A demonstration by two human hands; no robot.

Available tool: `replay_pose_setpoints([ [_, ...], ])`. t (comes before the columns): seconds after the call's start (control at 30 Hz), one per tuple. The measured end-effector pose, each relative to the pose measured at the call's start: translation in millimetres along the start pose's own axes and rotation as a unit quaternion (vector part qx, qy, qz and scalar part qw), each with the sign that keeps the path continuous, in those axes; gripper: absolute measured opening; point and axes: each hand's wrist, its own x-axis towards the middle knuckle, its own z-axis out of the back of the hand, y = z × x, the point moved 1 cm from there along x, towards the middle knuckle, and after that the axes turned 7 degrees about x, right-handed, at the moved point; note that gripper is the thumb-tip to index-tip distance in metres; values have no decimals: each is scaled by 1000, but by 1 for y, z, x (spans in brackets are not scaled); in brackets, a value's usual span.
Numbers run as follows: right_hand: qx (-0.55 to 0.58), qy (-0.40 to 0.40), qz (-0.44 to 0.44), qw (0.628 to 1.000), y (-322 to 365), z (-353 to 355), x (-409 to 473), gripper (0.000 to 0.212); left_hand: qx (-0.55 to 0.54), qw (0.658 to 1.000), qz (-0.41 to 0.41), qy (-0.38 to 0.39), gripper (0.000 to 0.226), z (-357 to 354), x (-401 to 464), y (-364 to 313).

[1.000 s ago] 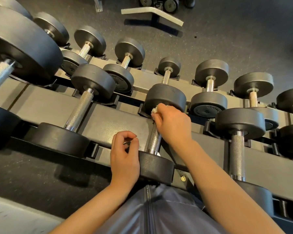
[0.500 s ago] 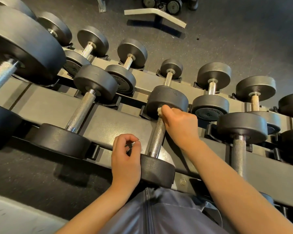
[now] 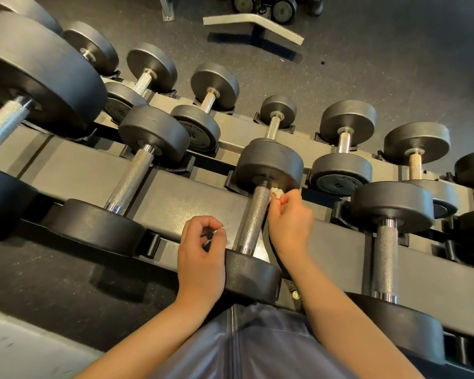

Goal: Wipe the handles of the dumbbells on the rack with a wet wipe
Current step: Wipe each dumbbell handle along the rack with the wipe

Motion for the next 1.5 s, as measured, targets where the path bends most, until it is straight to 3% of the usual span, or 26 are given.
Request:
replay_pose_setpoints([
  [0.1, 66, -23, -32, 997, -4, -2, -1, 15, 1, 1000, 6, 5, 20, -2, 0, -1],
  [0.17, 81, -32, 4, 996, 1, 4, 1, 15, 4, 1000, 6, 6, 19, -1, 0, -1],
  [0.27, -49, -52, 189, 979, 6, 17, 11, 20, 5, 1000, 6, 6, 18, -2, -2, -2],
  [0.33, -148, -63, 327, 931, 8, 24, 19, 20, 4, 1000, 0, 9, 18, -1, -3, -4],
  [0.4, -183, -23, 401, 897, 13, 27, 21, 4, 10, 1000, -11, 5, 18, 0, -2, -3],
  [0.53, -328, 99, 352, 871, 56, 26, 14, 24, 0, 1000, -29, -6, 11, 1, -2, -2],
  [0.67, -481, 228, 373, 760, 77, 33, 15, 42, -6, 999, -50, -6, 6, 3, 0, 3],
  [0.83, -549, 270, 353, 708, 88, 24, 18, 36, -12, 998, -60, -1, 11, 0, 0, 4],
  [0.9, -521, 261, 363, 727, 88, 25, 20, 35, -11, 998, -58, 1, 7, 0, 0, 3],
  [1.07, -269, 209, 349, 873, 47, 43, 25, 32, -13, 999, -50, -9, 6, 1, 0, 1],
  [1.17, -115, 144, 259, 948, 35, 36, 15, 24, -10, 999, -46, -7, 6, 1, 0, 3],
  [1.23, -17, 114, 175, 978, 30, 33, 7, 18, -10, 999, -44, -5, 7, 0, 0, 2],
  [1.37, 173, 125, 4, 977, 21, 26, 1, 10, -2, 999, -52, 5, 8, 0, 0, 0],
  [1.5, 234, 220, -21, 947, 18, 30, -3, 10, -2, 999, -52, 11, 8, 1, -1, 0],
])
